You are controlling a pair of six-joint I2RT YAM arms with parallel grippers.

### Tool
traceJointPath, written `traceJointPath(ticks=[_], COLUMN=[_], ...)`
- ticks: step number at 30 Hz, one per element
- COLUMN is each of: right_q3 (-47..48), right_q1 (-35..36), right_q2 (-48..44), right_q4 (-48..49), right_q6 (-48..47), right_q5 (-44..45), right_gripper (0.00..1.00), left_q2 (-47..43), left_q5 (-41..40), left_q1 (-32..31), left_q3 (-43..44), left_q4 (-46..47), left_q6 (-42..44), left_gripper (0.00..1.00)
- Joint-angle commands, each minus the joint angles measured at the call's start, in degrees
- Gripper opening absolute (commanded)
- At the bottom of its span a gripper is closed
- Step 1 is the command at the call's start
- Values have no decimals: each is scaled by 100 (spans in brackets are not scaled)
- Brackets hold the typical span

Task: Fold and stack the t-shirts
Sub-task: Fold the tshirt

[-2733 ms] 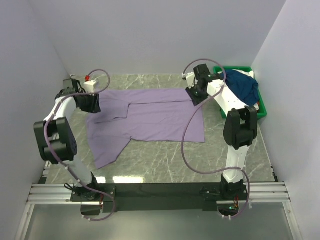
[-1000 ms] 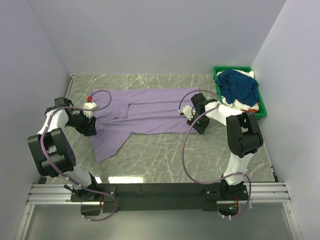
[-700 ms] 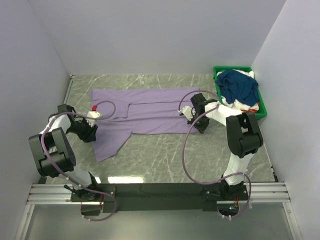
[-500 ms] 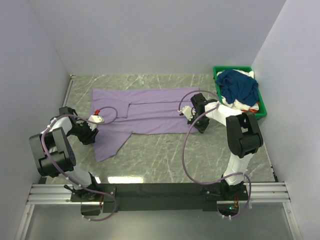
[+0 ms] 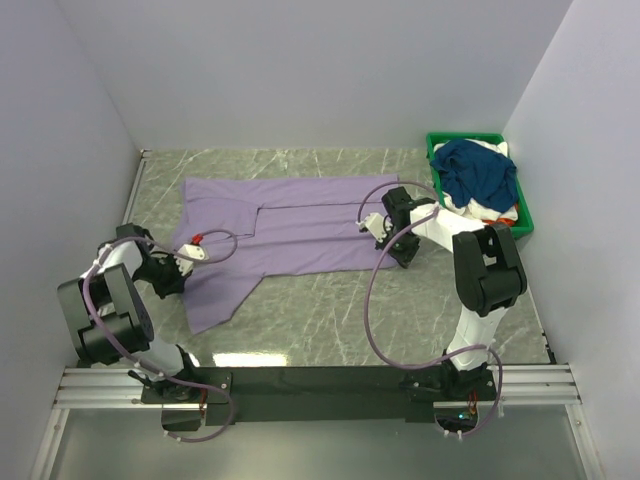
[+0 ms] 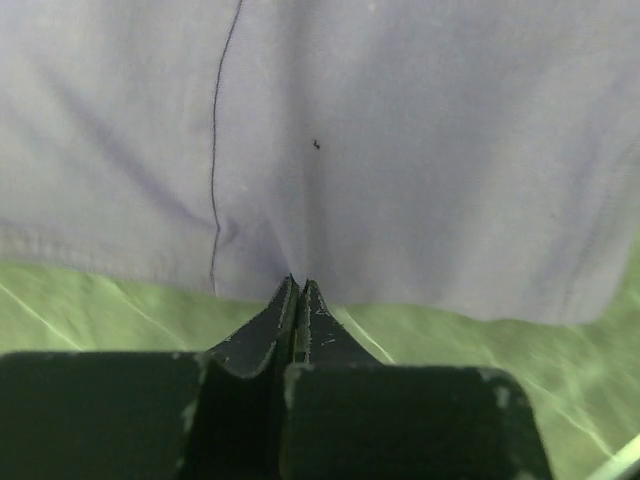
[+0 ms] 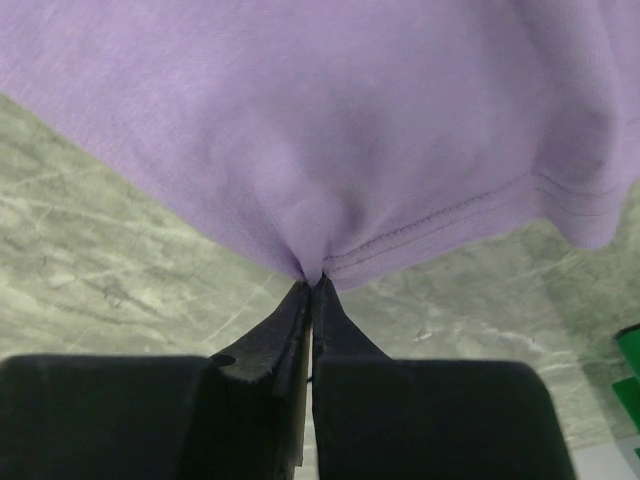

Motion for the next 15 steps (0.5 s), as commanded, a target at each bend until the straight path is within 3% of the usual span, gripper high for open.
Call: traceJointPath(ticks=[1, 10, 15], right_q3=[-27, -475, -222], right_q1=[-34, -95, -236], right_q2=[-455, -1088, -1097], right_q4=[-330, -673, -858], right_q6=[-7, -191, -314], right_q5=[-11, -2, -107], right_gripper=[0, 0, 0], left_q2=[-394, -966, -835], left_q5=[233, 180, 347], left_q1=[276, 611, 663], left_q3=[273, 432, 766], left_q4=[-1060, -2239, -2476], left_q6=[310, 828, 741], left_gripper=[1, 1, 1])
